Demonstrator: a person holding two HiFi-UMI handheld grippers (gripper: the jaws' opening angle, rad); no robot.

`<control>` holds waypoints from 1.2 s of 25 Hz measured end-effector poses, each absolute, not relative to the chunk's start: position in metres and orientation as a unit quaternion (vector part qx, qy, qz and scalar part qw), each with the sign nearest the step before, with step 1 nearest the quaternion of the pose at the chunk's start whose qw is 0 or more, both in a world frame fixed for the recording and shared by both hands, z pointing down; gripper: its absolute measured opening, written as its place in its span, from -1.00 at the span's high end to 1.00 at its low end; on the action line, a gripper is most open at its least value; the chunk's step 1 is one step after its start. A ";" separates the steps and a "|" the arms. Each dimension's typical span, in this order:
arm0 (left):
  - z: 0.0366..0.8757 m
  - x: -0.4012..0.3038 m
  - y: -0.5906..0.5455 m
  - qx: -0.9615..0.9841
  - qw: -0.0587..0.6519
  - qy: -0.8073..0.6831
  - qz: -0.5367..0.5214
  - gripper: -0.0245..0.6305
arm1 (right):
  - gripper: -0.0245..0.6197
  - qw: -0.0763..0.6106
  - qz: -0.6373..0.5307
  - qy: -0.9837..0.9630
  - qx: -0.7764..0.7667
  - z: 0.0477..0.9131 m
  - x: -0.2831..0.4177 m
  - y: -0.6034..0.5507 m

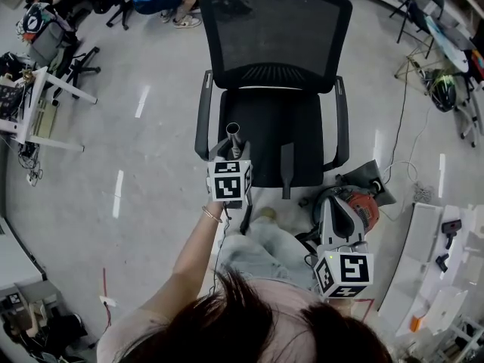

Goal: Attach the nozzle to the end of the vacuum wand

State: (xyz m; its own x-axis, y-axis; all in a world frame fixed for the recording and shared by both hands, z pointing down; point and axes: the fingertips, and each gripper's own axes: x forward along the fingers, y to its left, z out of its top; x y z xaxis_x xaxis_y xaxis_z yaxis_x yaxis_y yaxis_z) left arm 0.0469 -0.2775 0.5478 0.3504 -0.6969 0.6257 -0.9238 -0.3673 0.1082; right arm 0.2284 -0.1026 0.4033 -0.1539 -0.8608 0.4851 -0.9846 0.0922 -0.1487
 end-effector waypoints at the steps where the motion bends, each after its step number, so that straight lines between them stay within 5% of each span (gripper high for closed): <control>1: 0.550 0.047 -0.278 0.788 0.230 -0.514 0.249 0.44 | 0.85 0.139 0.224 -0.726 0.635 0.404 0.229 -0.103; 30: 0.562 0.050 -0.283 0.784 0.206 -0.526 0.256 0.49 | 0.85 0.143 0.256 -0.728 0.620 0.436 0.240 -0.114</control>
State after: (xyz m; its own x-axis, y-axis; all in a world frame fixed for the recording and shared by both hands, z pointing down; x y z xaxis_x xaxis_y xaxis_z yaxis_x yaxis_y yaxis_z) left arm 0.0497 -0.2826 0.5623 0.3159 -0.7192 0.6188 -0.9306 -0.3619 0.0545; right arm 0.2399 -0.1137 0.4362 -0.1908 -0.8298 0.5244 -0.9755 0.1008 -0.1954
